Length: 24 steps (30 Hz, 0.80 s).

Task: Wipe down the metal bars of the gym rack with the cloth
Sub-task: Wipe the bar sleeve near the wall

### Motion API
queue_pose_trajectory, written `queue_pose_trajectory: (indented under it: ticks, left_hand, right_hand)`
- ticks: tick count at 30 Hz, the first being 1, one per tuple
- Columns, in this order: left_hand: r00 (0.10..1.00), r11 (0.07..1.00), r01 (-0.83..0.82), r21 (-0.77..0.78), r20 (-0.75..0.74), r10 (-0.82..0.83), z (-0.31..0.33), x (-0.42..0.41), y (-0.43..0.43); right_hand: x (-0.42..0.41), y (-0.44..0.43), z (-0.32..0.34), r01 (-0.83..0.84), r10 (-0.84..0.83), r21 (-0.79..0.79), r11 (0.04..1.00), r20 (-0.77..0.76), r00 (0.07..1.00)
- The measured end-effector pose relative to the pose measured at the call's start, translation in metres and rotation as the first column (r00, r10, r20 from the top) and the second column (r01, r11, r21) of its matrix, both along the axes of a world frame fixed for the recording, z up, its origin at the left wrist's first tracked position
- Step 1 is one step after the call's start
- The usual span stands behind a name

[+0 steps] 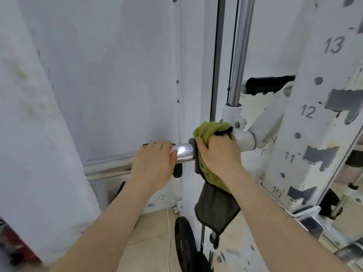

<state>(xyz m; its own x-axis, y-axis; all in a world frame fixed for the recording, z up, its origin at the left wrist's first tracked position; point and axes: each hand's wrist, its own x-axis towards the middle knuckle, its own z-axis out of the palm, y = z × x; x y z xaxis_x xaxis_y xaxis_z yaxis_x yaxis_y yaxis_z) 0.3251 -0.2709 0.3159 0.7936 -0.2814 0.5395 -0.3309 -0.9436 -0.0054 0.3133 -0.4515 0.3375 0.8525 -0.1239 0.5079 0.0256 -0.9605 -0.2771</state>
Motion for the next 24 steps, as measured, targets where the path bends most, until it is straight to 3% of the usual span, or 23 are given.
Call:
queue_pose_trajectory:
  ticks: [1,5,9,12,14,16,18,21,24]
  left_hand:
    - [1.0,1.0,0.018,-0.016,-0.018,-0.018,-0.004,-0.007,0.001]
    - [0.992,0.986,0.107,-0.128,-0.05,-0.114,0.011,-0.035,0.012]
    - [0.968,0.917,-0.249,-0.311,-0.078,0.237,0.03,-0.025,0.074]
    - [0.939,0.902,-0.343,-0.262,-0.126,0.321,0.013,-0.017,0.102]
    - [0.945,0.904,-0.327,-0.275,-0.081,0.317,-0.001,-0.011,0.105]
    - [0.96,0.917,-0.275,-0.288,-0.03,0.278,-0.006,-0.012,0.104]
    - [0.969,0.914,-0.232,-0.332,0.0,0.246,-0.011,-0.016,0.105]
    - [0.984,0.86,-0.134,-0.492,0.035,0.173,-0.024,-0.032,0.104]
    - [0.992,0.802,-0.069,-0.594,0.046,0.119,-0.029,-0.06,0.099]
  right_hand:
    - [0.008,0.009,0.0,0.019,-0.021,-0.092,0.996,-0.02,1.0]
    - [0.023,0.059,0.013,-0.128,0.122,-0.113,0.985,-0.061,0.991]
    - [0.004,0.133,-0.002,-0.347,0.361,-0.166,0.923,0.069,0.93]
    - [0.005,0.124,-0.001,-0.427,0.441,-0.181,0.886,0.05,0.896]
    - [0.017,0.08,0.006,-0.35,0.341,-0.153,0.924,-0.085,0.936]
    - [0.025,0.038,0.018,-0.161,0.135,-0.135,0.978,-0.187,0.973]
    - [0.031,0.03,0.025,-0.079,0.026,-0.207,0.975,-0.248,0.968]
    - [0.031,0.075,0.029,-0.157,0.071,-0.293,0.943,-0.286,0.956]
    - [0.015,0.148,0.013,-0.333,0.285,-0.279,0.901,-0.2,0.938]
